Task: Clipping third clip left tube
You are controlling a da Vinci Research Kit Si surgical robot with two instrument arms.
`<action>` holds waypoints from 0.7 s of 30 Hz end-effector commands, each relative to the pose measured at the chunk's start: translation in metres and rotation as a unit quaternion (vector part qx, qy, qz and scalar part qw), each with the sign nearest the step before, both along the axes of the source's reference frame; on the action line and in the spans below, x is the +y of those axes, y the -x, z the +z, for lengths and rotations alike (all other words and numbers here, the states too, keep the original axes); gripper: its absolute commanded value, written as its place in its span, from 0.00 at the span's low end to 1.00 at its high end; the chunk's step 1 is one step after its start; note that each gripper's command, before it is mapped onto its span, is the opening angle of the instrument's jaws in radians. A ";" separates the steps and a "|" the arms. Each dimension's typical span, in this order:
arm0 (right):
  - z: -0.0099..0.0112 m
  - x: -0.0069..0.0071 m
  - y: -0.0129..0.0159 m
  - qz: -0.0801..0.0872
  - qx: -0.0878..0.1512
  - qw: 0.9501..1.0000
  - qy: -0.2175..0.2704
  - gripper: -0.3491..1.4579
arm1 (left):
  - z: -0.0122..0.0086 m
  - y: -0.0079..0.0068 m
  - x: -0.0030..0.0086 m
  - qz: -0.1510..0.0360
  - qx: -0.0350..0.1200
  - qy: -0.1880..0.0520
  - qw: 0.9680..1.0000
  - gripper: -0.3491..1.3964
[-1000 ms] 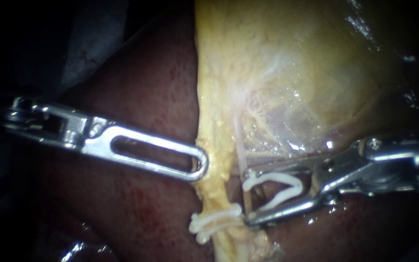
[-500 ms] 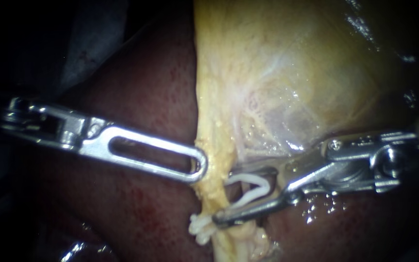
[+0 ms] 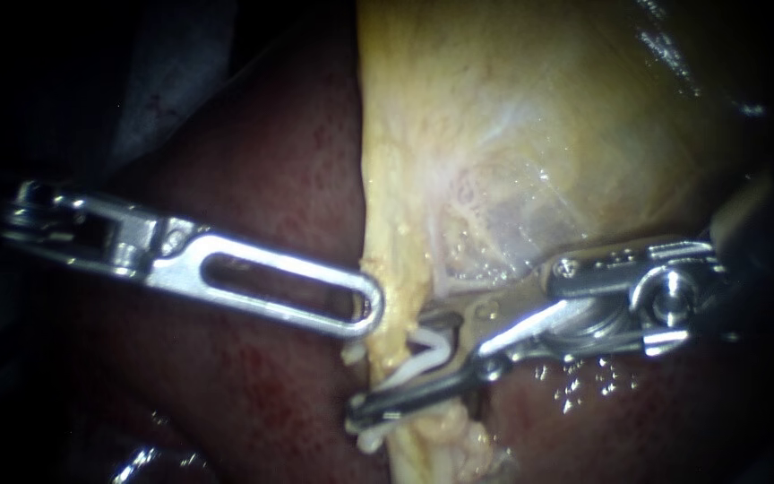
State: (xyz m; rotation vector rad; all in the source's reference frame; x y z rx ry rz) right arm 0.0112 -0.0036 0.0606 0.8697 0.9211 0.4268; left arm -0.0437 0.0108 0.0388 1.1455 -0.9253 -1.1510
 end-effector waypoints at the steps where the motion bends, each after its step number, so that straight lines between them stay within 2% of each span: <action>1: 0.0000 0.0000 -0.0001 -0.001 0.000 1.000 -0.001 0.44 | 0.0000 0.0001 0.0000 0.000 0.000 0.000 1.000 0.00; 15: -0.0001 0.0000 -0.0003 0.003 -0.004 1.000 -0.011 0.40 | 0.0000 0.0002 -0.0001 0.000 0.000 0.000 1.000 0.00; 21: -0.0005 0.0005 -0.0002 0.003 -0.004 1.000 -0.013 0.40 | 0.0000 0.0002 -0.0001 0.000 0.000 0.000 1.000 0.00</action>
